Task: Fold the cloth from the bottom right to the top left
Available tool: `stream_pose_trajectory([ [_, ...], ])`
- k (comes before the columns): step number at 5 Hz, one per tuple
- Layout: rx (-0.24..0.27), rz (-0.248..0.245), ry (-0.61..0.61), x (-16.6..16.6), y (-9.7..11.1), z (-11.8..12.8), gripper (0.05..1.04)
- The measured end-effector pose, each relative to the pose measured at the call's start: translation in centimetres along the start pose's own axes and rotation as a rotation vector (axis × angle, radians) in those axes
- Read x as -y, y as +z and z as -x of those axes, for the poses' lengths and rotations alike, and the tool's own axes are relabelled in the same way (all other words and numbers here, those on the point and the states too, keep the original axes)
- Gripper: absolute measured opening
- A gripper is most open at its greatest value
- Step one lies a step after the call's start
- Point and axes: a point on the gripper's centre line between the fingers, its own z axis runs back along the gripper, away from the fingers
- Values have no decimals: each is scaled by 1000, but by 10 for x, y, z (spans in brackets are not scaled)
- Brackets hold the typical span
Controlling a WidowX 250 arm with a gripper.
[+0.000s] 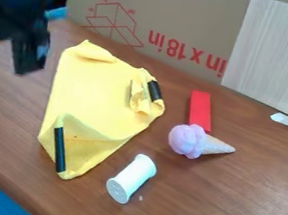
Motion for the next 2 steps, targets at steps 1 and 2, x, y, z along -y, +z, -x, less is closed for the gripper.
stream_pose_trajectory([
  [1,165,-90,-14,28,-5,19,1000],
  [2,332,-125,74,44,-15,34,1000],
])
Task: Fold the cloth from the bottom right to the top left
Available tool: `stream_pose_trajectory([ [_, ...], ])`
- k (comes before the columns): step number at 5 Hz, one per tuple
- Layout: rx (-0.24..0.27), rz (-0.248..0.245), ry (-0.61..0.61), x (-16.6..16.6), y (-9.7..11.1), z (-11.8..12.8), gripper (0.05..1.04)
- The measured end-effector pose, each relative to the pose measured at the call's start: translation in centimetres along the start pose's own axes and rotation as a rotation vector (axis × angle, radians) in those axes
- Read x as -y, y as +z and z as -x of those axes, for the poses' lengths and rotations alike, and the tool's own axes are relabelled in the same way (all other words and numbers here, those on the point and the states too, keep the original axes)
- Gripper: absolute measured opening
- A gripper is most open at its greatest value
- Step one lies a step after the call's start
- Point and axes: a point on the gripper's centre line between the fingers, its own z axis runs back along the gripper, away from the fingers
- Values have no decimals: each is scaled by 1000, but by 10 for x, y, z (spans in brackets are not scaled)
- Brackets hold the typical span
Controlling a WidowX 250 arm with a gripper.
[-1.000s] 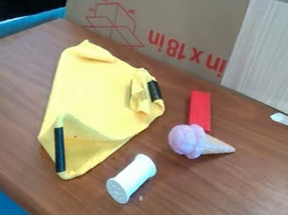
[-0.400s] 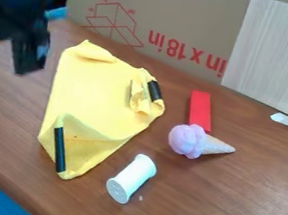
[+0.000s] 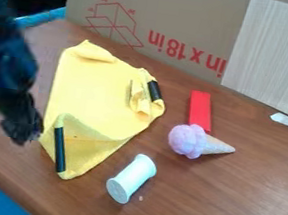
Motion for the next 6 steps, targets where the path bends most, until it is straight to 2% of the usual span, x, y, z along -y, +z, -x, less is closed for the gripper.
stream_pose_trajectory([
  [1,107,-8,110,8,-9,11,999],
  [2,140,2,233,7,-22,18,999],
  [3,169,8,299,9,-25,14,1000],
  [5,132,19,357,26,-37,9,1000],
  [6,135,18,396,27,-41,6,999],
])
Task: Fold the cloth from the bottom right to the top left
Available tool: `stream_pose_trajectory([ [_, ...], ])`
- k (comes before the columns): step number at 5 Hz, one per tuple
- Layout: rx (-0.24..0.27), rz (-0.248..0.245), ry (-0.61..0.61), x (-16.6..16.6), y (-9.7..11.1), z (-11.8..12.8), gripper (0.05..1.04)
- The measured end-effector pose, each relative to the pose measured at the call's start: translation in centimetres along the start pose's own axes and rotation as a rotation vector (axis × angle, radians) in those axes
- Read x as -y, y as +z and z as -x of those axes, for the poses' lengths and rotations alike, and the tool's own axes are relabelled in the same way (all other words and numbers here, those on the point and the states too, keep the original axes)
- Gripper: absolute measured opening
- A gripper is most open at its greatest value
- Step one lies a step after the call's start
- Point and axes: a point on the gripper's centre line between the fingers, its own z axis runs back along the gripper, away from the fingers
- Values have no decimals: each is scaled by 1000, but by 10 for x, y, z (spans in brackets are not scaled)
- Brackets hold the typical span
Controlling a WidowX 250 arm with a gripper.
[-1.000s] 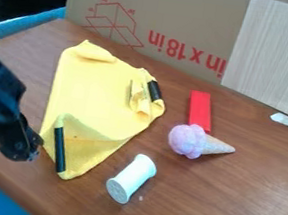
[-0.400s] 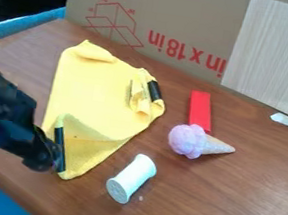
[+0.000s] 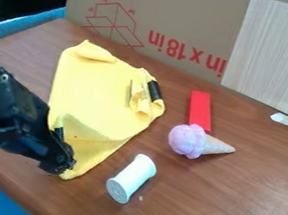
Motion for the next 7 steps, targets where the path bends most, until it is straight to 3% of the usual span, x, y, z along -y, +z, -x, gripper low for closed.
stream_pose_trajectory([
  [2,-37,5,25,2,-14,2,999],
  [3,-51,14,43,4,-18,-2,949],
  [5,-85,28,79,7,-25,-6,394],
  [6,-99,21,80,7,-27,-6,169],
  [7,-108,29,76,6,-22,-5,61],
])
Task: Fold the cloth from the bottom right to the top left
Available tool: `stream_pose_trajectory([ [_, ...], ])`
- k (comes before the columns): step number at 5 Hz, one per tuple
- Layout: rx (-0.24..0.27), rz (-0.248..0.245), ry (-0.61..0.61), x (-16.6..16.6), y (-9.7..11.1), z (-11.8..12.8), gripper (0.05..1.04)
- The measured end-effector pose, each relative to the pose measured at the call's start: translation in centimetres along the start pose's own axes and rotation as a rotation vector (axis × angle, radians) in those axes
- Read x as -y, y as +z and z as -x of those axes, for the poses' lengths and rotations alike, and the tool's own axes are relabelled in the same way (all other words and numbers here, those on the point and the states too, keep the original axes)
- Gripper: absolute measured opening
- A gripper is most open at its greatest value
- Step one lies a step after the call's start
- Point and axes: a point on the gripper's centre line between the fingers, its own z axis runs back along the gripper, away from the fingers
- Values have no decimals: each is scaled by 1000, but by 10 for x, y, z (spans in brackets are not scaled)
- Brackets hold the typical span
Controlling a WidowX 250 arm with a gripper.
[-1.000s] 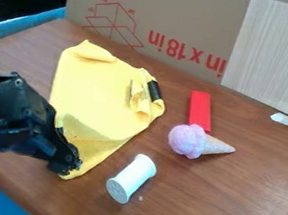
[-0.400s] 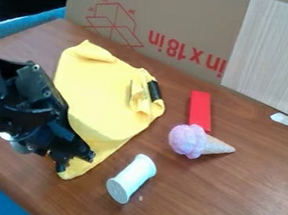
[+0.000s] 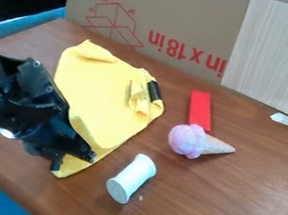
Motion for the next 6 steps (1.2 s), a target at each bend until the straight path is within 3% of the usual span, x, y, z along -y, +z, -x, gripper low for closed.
stream_pose_trajectory([
  [2,-22,57,-7,2,24,8,51],
  [3,-71,109,-1,4,42,12,51],
  [4,-135,145,70,-6,50,-3,51],
  [5,-199,166,181,-23,41,-32,51],
  [6,-221,177,292,-44,35,-67,51],
])
